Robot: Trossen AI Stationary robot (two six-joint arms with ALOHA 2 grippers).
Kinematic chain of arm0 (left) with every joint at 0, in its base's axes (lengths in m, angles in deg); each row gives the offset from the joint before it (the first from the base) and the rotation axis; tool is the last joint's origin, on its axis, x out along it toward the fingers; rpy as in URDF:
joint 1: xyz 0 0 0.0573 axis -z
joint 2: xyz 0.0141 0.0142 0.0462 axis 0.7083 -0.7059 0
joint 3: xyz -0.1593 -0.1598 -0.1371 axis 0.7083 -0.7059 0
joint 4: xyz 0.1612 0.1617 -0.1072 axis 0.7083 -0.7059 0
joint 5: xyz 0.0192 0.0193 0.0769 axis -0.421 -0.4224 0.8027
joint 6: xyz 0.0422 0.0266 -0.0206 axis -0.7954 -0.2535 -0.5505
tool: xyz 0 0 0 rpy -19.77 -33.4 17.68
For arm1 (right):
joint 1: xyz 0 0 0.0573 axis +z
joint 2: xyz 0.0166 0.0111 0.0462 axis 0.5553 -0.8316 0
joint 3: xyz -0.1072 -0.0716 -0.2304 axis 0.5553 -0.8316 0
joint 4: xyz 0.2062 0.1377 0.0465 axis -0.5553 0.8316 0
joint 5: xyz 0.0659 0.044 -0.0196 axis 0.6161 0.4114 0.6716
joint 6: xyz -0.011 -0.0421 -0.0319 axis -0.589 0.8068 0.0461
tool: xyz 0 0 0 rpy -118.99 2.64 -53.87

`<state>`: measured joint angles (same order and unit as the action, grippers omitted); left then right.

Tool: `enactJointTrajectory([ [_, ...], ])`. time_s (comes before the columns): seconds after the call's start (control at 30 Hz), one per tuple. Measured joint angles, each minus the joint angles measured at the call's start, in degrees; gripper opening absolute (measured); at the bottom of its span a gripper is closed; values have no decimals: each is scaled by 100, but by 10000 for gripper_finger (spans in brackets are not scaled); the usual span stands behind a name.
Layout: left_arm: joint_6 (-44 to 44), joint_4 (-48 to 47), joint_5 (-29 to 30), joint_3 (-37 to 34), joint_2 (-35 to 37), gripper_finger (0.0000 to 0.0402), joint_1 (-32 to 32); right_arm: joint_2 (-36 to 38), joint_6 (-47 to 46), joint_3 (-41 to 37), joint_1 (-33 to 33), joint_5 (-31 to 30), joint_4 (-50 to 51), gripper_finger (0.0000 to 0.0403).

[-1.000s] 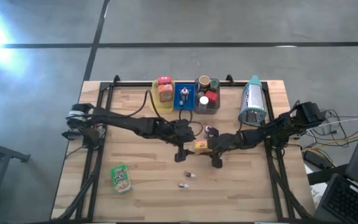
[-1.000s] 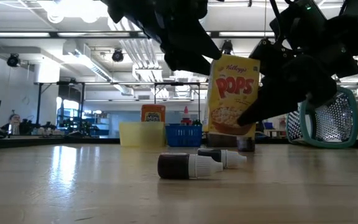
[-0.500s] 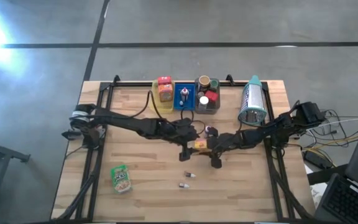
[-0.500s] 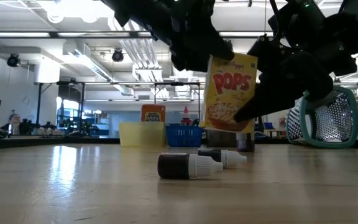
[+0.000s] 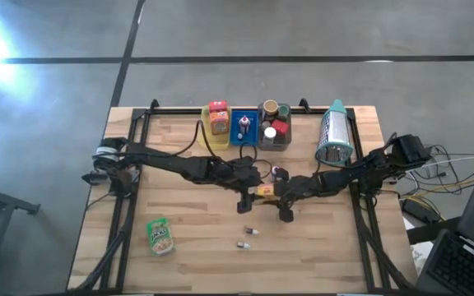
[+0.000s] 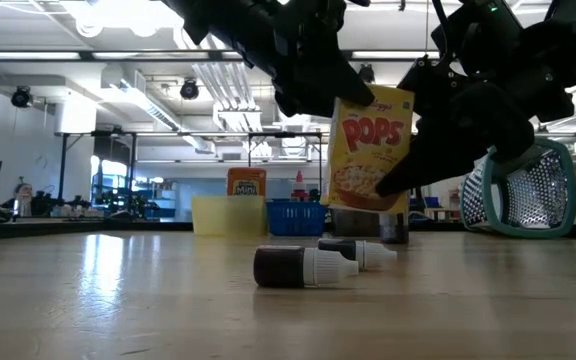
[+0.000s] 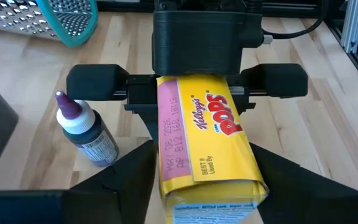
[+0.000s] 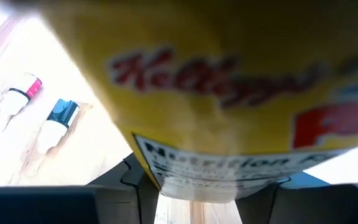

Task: Pick & Place Kitchen Items
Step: Put the yellow cereal box into the yellow bin

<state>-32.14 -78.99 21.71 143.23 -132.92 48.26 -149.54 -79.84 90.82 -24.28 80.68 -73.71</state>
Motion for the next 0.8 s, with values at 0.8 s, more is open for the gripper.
enactJointTrajectory([
  [0.8, 7, -75, 19, -5, 6, 197, -4, 56, -373, -1, 2, 232, 14, 212],
])
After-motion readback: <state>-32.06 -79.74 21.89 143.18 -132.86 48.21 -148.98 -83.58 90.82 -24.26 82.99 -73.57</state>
